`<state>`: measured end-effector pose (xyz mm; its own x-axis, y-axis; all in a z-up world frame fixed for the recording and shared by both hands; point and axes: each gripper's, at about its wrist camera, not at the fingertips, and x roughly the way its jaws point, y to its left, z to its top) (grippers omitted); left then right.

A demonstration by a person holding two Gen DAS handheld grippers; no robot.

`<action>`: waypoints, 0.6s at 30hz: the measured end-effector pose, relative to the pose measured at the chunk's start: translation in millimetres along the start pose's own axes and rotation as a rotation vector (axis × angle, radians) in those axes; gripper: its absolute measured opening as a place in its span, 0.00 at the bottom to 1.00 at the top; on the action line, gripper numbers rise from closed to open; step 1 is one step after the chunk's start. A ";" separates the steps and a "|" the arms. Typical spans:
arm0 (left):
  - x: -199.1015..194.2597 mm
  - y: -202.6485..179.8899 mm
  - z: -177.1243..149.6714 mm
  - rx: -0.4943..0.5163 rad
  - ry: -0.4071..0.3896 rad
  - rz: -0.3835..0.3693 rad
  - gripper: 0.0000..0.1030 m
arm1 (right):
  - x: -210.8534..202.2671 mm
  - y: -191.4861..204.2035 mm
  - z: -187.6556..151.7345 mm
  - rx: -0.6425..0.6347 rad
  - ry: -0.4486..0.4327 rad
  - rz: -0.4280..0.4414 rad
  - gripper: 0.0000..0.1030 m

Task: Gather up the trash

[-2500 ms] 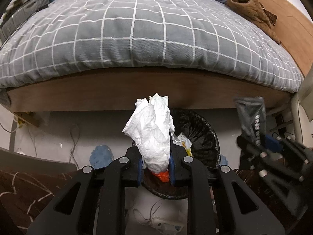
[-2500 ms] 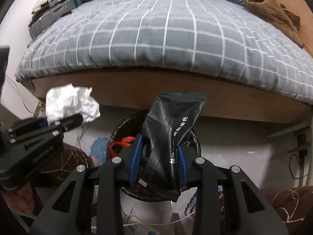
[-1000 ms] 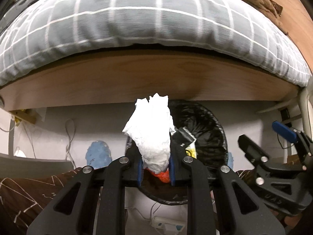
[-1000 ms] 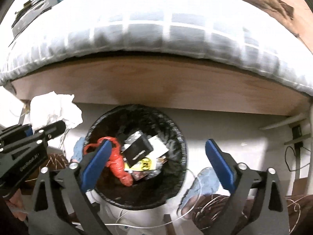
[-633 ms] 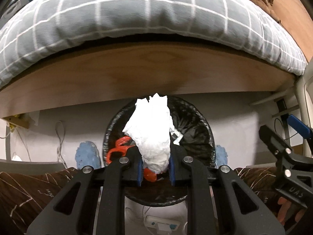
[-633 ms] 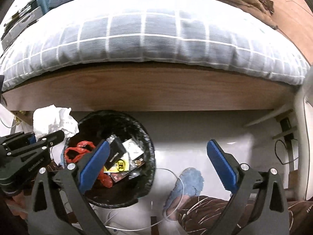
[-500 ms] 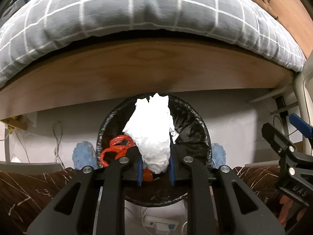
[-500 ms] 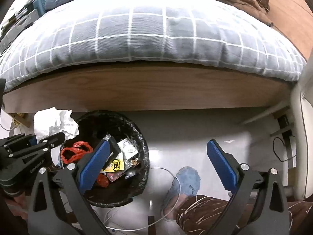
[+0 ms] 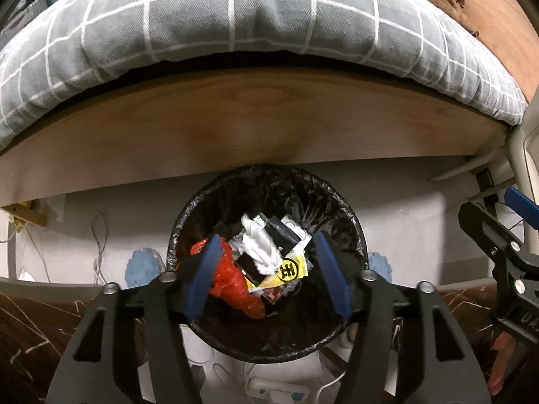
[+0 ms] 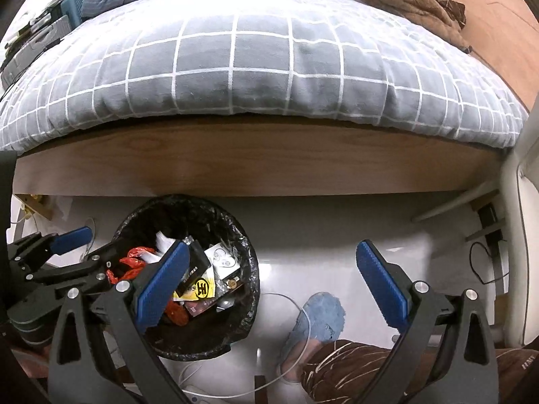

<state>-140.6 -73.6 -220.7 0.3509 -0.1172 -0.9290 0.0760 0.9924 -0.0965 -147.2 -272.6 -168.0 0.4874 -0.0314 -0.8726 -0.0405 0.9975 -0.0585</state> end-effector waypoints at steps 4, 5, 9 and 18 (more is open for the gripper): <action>-8.2 5.7 1.6 -0.012 -0.022 0.007 0.80 | -4.8 3.1 5.8 -0.005 -0.012 0.002 0.93; -10.7 7.1 2.6 -0.014 -0.033 0.010 0.82 | -6.0 4.8 7.9 -0.006 -0.017 0.005 0.93; -27.1 13.5 7.0 -0.004 -0.078 0.039 0.94 | -13.6 10.7 12.6 -0.025 -0.036 0.013 0.93; -84.4 26.2 19.4 -0.007 -0.158 0.063 0.94 | -56.7 13.0 31.6 -0.021 -0.113 0.031 0.93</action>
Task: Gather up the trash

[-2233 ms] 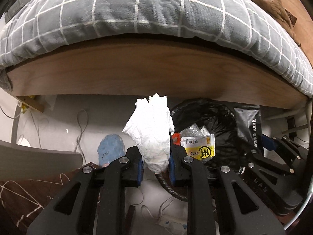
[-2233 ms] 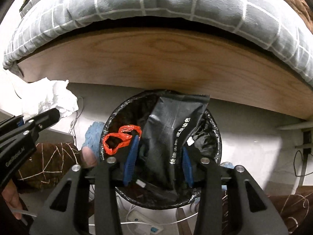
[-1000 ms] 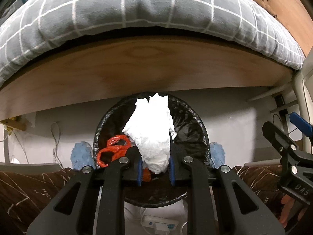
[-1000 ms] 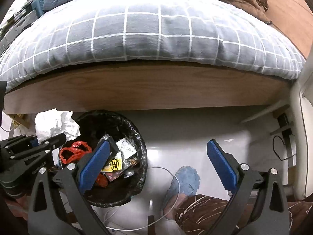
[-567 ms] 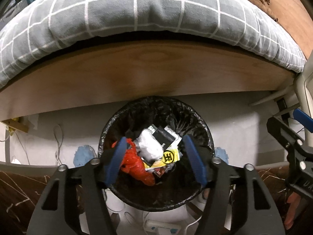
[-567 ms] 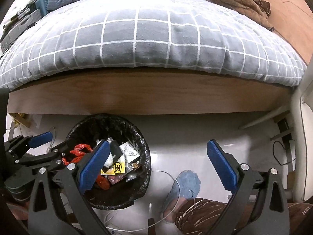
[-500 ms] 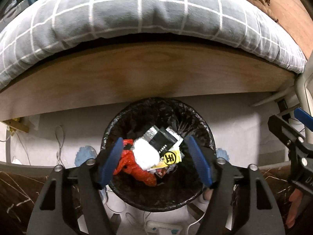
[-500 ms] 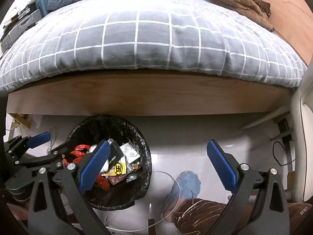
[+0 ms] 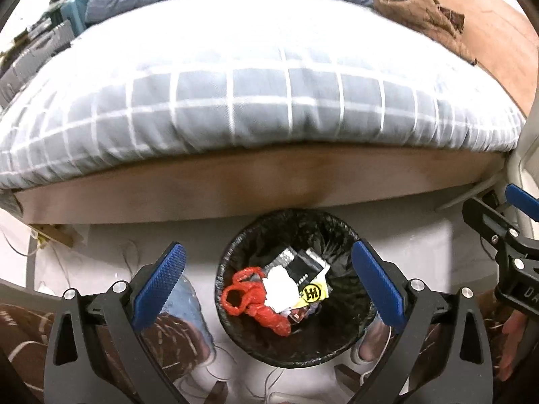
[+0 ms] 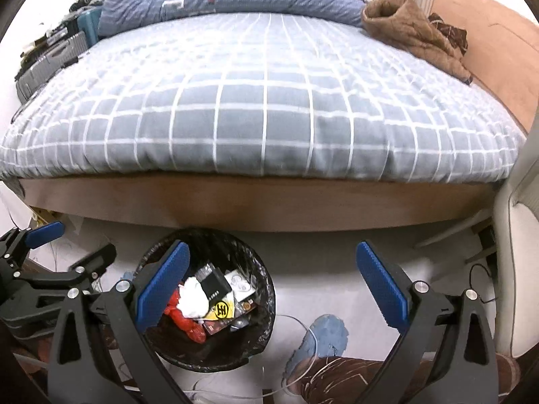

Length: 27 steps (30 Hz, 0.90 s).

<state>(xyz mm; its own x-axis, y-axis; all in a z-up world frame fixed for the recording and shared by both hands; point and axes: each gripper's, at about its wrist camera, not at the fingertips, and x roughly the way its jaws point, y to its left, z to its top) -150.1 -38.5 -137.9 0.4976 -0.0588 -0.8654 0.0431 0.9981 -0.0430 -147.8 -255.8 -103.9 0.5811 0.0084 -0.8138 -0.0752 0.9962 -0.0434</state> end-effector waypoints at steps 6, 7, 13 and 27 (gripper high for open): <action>-47.1 5.2 15.6 -0.018 -0.068 0.007 0.94 | -43.9 3.0 18.9 -0.011 -0.080 0.012 0.93; -57.4 6.2 18.4 -0.023 -0.087 0.005 0.94 | -50.8 3.2 21.6 -0.012 -0.092 0.014 0.93; -109.6 11.5 26.5 -0.038 -0.165 0.009 0.94 | -90.8 4.7 27.3 -0.011 -0.148 0.025 0.93; -161.6 14.2 14.9 -0.025 -0.220 0.009 0.94 | -138.0 6.4 14.1 0.001 -0.181 0.011 0.93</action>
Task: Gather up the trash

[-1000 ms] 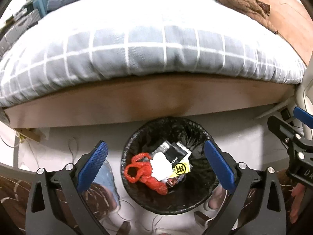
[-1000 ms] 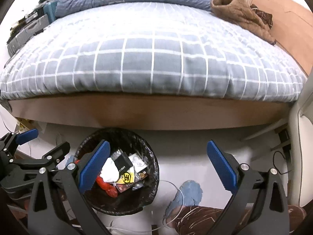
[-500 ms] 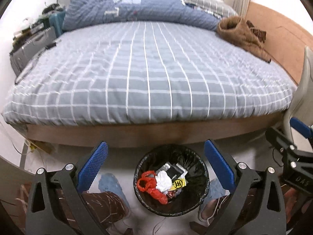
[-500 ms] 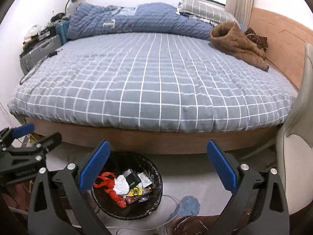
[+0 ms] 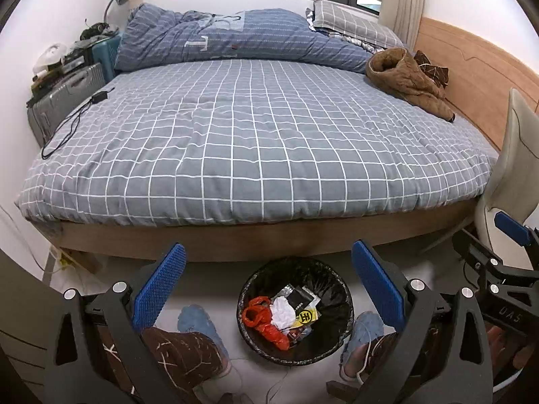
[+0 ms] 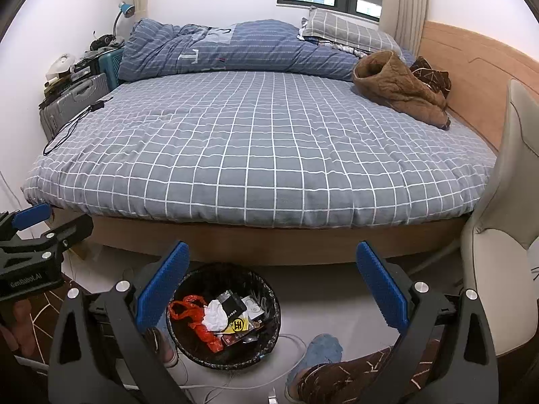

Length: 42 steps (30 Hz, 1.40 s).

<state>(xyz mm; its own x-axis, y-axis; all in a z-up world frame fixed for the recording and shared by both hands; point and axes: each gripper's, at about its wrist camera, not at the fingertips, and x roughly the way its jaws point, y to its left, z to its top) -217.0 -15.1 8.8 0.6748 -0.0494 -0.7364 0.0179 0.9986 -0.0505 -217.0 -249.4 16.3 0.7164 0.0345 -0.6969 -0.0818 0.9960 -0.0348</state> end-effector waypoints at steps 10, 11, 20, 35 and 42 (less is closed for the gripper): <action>3.1 2.6 -3.6 -0.005 0.007 -0.001 0.94 | 1.7 1.7 -0.4 0.005 0.004 -0.003 0.93; 3.1 2.8 -3.9 -0.005 0.007 -0.001 0.94 | 1.8 1.8 -0.4 0.004 0.004 -0.003 0.93; 2.1 4.6 -4.5 -0.018 0.007 0.011 0.94 | 2.7 4.7 -1.8 0.005 0.005 0.001 0.93; 0.4 6.0 -1.7 -0.028 -0.002 0.063 0.94 | 2.9 5.7 -2.2 0.005 0.006 0.002 0.93; 0.1 3.4 -2.7 -0.015 -0.009 0.062 0.94 | 2.7 10.9 -1.9 -0.002 0.005 0.009 0.93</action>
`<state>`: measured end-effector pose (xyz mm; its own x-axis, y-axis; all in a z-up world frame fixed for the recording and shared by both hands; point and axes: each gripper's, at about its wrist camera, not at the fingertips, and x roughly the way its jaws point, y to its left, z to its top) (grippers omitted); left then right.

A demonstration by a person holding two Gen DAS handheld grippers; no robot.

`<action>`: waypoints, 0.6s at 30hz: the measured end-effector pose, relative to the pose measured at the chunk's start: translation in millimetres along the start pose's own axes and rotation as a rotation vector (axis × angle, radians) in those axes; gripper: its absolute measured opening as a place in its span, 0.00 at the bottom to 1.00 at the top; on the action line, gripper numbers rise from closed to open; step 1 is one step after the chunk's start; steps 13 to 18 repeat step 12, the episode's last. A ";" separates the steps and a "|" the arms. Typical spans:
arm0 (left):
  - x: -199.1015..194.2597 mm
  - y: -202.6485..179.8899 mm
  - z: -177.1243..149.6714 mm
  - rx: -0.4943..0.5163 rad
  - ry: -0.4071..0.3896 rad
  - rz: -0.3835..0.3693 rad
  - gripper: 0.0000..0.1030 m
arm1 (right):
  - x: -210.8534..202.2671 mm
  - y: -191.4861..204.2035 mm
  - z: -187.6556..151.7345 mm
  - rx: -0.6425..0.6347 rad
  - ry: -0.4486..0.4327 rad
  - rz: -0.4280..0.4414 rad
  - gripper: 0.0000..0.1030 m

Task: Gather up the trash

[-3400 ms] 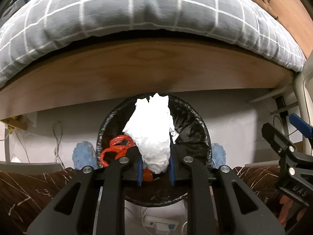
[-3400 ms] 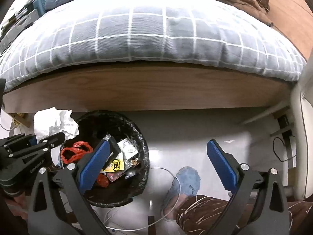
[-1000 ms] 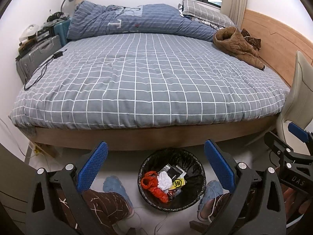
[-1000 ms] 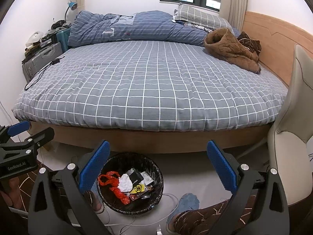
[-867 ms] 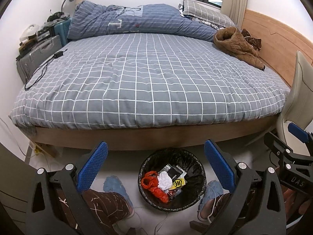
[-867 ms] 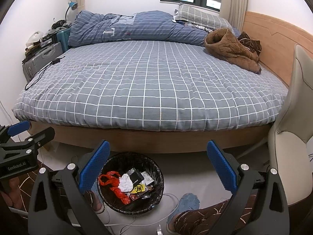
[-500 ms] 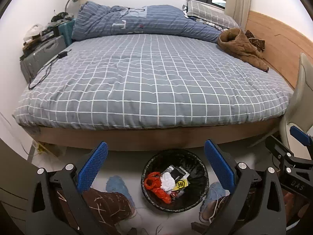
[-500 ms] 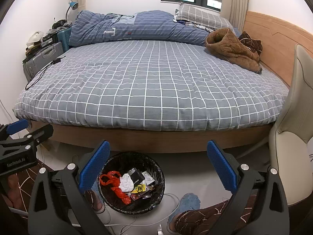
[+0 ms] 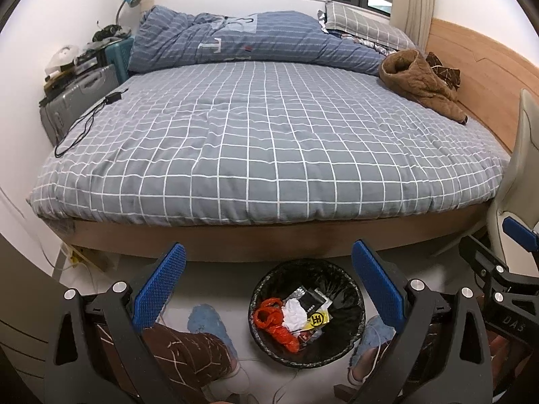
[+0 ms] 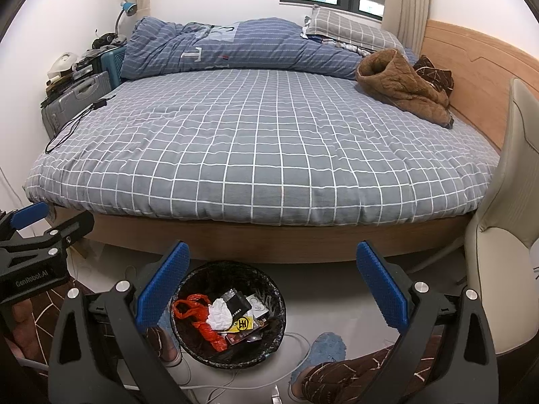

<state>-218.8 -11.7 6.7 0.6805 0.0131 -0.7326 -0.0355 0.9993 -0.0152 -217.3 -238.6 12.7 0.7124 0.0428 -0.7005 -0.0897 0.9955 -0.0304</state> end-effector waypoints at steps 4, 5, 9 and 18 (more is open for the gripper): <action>2.8 -0.2 0.4 0.002 0.010 0.000 0.94 | -0.2 1.5 -0.2 0.003 0.000 -0.001 0.93; 3.1 -0.7 0.9 0.004 0.010 0.000 0.94 | 0.0 0.3 0.0 0.002 -0.001 -0.001 0.93; 2.7 -0.7 1.6 0.005 0.005 -0.006 0.94 | 0.9 0.8 1.2 0.005 -0.002 -0.001 0.93; 2.8 -0.7 2.3 0.006 0.005 -0.005 0.94 | 1.4 0.6 1.7 0.008 -0.003 -0.001 0.93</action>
